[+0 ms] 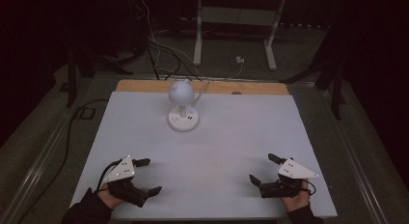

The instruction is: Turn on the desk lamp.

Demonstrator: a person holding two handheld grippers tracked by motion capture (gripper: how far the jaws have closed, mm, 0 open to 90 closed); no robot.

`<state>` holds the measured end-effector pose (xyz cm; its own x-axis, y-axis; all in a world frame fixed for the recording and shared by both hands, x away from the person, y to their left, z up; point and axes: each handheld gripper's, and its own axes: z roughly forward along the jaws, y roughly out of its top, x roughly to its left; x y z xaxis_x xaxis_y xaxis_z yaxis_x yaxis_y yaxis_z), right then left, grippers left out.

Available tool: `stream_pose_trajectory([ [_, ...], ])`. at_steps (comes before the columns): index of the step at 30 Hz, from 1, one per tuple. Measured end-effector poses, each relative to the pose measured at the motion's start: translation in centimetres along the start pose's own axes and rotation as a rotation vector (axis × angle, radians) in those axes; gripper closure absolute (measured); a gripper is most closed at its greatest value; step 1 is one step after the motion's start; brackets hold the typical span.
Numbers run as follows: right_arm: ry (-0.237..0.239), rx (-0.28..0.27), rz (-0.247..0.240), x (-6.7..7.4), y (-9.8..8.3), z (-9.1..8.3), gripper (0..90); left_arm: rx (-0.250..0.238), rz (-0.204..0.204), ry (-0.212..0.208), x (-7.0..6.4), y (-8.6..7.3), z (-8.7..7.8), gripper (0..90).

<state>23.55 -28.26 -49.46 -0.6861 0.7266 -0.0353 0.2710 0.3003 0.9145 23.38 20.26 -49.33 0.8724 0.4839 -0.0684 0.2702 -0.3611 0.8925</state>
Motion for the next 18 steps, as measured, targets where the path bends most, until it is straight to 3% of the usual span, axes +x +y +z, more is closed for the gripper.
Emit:
stream_pose_trajectory([
  [18, -0.012, -0.011, -0.004, 0.1, 0.1, -0.2, 0.0, -0.034, 0.014, -0.045, 0.0, 2.7, 0.9, 0.3],
])
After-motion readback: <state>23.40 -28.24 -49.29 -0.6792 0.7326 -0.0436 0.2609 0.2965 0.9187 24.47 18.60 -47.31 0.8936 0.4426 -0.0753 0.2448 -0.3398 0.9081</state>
